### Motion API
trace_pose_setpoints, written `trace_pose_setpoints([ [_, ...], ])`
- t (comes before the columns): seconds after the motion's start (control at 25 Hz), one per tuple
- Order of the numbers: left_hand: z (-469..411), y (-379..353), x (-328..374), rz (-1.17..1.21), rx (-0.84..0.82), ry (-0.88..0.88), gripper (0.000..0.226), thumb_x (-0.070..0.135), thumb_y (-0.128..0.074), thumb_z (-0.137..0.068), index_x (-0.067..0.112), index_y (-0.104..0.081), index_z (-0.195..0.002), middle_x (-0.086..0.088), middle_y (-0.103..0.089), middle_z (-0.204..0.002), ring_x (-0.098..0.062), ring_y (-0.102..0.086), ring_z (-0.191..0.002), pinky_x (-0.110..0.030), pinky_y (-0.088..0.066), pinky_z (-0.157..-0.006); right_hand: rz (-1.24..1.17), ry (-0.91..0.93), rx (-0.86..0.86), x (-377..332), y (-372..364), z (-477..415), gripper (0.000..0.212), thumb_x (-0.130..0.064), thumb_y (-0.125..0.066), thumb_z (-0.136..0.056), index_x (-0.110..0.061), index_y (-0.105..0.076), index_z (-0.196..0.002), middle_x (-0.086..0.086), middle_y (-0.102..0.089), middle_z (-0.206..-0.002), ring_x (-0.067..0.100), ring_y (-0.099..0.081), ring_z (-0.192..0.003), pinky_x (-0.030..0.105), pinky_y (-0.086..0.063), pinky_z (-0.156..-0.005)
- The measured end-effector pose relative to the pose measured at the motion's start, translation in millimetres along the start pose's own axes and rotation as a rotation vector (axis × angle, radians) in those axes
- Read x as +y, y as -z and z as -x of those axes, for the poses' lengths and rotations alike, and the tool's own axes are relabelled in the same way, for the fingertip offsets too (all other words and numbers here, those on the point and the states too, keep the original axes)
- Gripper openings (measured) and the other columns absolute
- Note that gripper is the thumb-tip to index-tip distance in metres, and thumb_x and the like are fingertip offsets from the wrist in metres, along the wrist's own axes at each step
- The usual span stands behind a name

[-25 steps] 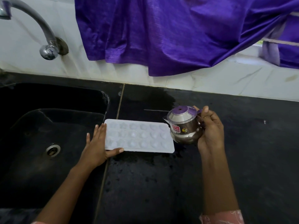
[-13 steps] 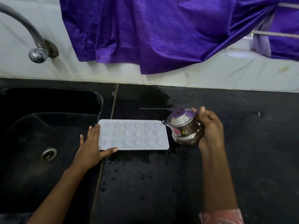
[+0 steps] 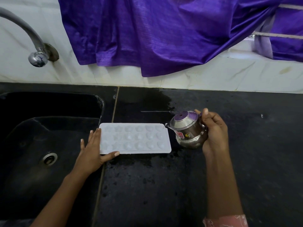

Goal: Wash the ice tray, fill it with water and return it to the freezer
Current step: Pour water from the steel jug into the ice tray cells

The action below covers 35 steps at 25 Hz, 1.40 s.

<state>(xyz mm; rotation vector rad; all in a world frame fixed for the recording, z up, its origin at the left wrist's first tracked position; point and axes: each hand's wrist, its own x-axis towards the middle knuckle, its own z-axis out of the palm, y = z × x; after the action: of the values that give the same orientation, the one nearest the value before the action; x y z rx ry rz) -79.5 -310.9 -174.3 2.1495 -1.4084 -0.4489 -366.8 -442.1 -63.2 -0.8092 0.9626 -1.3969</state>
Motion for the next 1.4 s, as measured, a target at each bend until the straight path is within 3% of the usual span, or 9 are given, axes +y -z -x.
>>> trace_pose_setpoints([
  [0.2,-1,0,-1,-0.016,0.000,-0.004,0.131,0.084,-0.040,-0.045,0.013,-0.002,-0.149,-0.002,-0.005,-0.158,-0.009,0.008,-0.143,-0.036,0.016,-0.110,-0.004,0.026,-0.002,-2,-2,1,0.014,-0.022,-0.066,-0.071,-0.013,-0.056,-0.066,0.000,-0.073,-0.073,0.009,-0.070,-0.078,0.021,-0.055,-0.068],
  [0.32,-2,0,-2,-0.012,0.001,-0.004,0.130,0.083,-0.041,-0.047,0.013,-0.002,-0.149,-0.002,-0.005,-0.158,-0.004,0.010,-0.139,-0.036,0.016,-0.111,0.000,0.022,0.026,-2,-3,3,0.016,-0.015,-0.062,-0.083,-0.013,-0.056,-0.067,0.003,-0.072,-0.080,0.008,-0.069,-0.078,0.020,-0.054,-0.065],
  [0.48,0,1,0,-0.029,-0.013,0.007,0.123,0.077,-0.058,-0.061,0.012,-0.002,-0.149,-0.003,-0.005,-0.158,-0.004,0.010,-0.139,-0.039,0.015,-0.112,0.015,0.023,0.030,-3,-4,3,0.017,-0.014,-0.062,-0.084,-0.014,-0.056,-0.068,0.002,-0.072,-0.081,0.009,-0.069,-0.080,0.022,-0.054,-0.070],
  [0.64,0,2,-1,-0.060,-0.016,0.001,0.127,0.085,-0.053,-0.058,0.013,-0.001,-0.149,-0.002,-0.004,-0.158,-0.006,0.009,-0.141,-0.039,0.017,-0.111,0.015,0.018,0.024,-2,-5,3,0.017,-0.013,-0.061,-0.084,-0.013,-0.057,-0.068,-0.001,-0.073,-0.074,0.008,-0.069,-0.078,0.022,-0.055,-0.071],
  [0.76,0,2,-2,-0.076,-0.007,-0.001,0.130,0.087,-0.036,-0.048,0.014,-0.001,-0.149,-0.001,-0.004,-0.158,-0.007,0.008,-0.142,-0.038,0.017,-0.110,0.025,0.007,0.023,-1,-5,3,0.016,-0.013,-0.062,-0.083,-0.013,-0.057,-0.068,0.000,-0.073,-0.076,0.008,-0.069,-0.078,0.021,-0.054,-0.068],
  [0.88,0,2,-2,-0.065,-0.015,0.003,0.129,0.087,-0.033,-0.048,0.014,0.000,-0.149,-0.001,-0.003,-0.158,-0.002,0.010,-0.138,-0.040,0.017,-0.111,0.009,-0.010,0.020,0,-3,2,0.014,-0.021,-0.064,-0.076,-0.012,-0.057,-0.068,0.007,-0.071,-0.087,0.012,-0.069,-0.087,0.028,-0.054,-0.079],
  [1.0,1,2,-2,-0.053,-0.016,0.001,0.128,0.087,-0.034,-0.049,0.016,0.001,-0.149,0.000,-0.003,-0.158,-0.003,0.009,-0.139,-0.039,0.018,-0.111,-0.030,-0.026,0.015,2,-3,2,0.017,-0.027,-0.065,-0.070,-0.012,-0.056,-0.068,0.004,-0.073,-0.081,0.014,-0.068,-0.088,0.032,-0.054,-0.084],
  [1.2,1,2,-4,-0.026,-0.022,0.000,0.129,0.089,-0.038,-0.048,0.019,0.001,-0.149,0.002,-0.003,-0.158,0.000,0.011,-0.136,-0.041,0.017,-0.111,-0.092,-0.056,-0.010,5,-11,4,0.021,-0.030,-0.065,-0.067,-0.011,-0.057,-0.070,0.001,-0.073,-0.076,0.012,-0.069,-0.077,0.028,-0.058,-0.071],
  [1.4,0,1,-3,-0.030,-0.029,0.014,0.129,0.090,-0.037,-0.047,0.021,0.003,-0.149,0.003,-0.002,-0.158,0.002,0.012,-0.135,-0.041,0.017,-0.111,-0.033,-0.086,-0.014,8,-22,10,0.014,-0.018,-0.060,-0.084,-0.010,-0.058,-0.073,0.003,-0.072,-0.079,0.009,-0.069,-0.071,0.024,-0.056,-0.062],
])
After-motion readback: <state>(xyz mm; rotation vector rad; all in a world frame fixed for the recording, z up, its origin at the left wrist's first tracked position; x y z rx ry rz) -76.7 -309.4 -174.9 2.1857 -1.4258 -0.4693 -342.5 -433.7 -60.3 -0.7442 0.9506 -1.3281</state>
